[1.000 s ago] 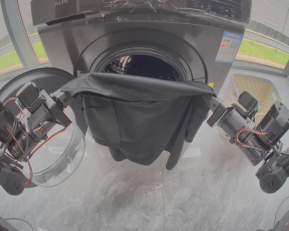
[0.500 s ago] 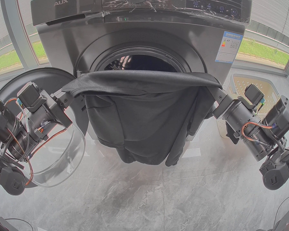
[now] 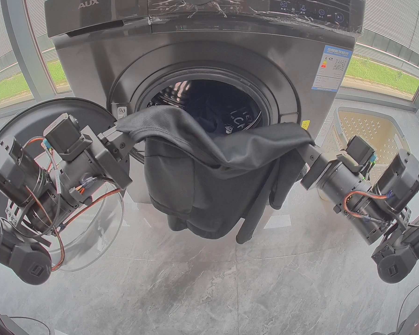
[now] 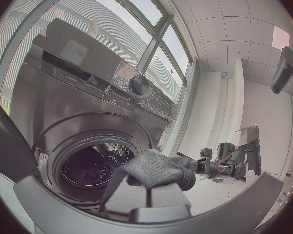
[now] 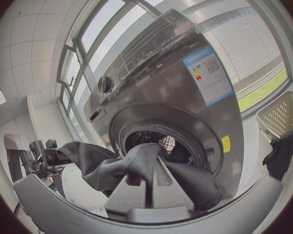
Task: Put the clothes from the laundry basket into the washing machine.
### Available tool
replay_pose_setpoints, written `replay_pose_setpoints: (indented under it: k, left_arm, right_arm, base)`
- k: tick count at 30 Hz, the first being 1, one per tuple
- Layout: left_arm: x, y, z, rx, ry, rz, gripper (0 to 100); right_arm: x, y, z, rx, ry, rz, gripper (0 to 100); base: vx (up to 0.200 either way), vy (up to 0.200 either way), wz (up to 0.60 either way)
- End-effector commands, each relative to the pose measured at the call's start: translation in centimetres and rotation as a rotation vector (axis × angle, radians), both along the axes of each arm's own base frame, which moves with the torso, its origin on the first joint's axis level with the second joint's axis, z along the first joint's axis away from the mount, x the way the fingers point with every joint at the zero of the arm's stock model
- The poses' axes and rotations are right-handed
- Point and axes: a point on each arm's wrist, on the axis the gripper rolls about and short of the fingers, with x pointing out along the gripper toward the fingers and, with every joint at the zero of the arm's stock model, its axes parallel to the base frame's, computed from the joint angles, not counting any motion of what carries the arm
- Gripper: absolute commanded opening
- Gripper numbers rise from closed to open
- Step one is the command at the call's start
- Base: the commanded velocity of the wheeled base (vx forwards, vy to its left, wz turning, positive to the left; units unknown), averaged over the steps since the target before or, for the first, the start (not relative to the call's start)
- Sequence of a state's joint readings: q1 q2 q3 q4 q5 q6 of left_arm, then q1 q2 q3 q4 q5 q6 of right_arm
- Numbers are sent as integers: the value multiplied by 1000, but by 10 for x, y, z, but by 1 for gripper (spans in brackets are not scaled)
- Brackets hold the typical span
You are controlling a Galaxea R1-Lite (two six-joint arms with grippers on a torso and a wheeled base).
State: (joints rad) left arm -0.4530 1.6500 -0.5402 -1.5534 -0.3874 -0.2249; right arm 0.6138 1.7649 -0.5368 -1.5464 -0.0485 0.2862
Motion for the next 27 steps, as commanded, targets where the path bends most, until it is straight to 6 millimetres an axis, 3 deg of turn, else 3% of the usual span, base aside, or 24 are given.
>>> replay_pose_setpoints:
  k: [1,2,3,6,14,21,27]
  left_arm:
    - [15,-13,-9,14,24,-21,0]
    - [16,-14,-11,17,29,-23,0]
    - [18,-15,-14,21,38,-23,0]
    - [18,-18,-15,22,42,-19,0]
    - [12,-22,-10,10,25,-30,0]
    - [12,-22,-8,6,18,-32,0]
    - [2,-27,-3,1,3,-68,0]
  right_arm:
    - [4,9,-31,-84,81,17,0]
    - [3,12,-36,-98,96,24,0]
    - [2,14,-42,-115,116,33,100]
    - [-2,20,-68,-184,193,54,100]
    - [-39,28,-134,-406,407,168,100]
    - [-40,43,-139,-411,398,211,100]
    - [-11,67,-120,-306,284,198,100]
  base:
    - [0,0,0]
    - [0,0,0]
    - [0,0,0]
    - [0,0,0]
    - [0,0,0]
    - [0,0,0]
    - [0,0,0]
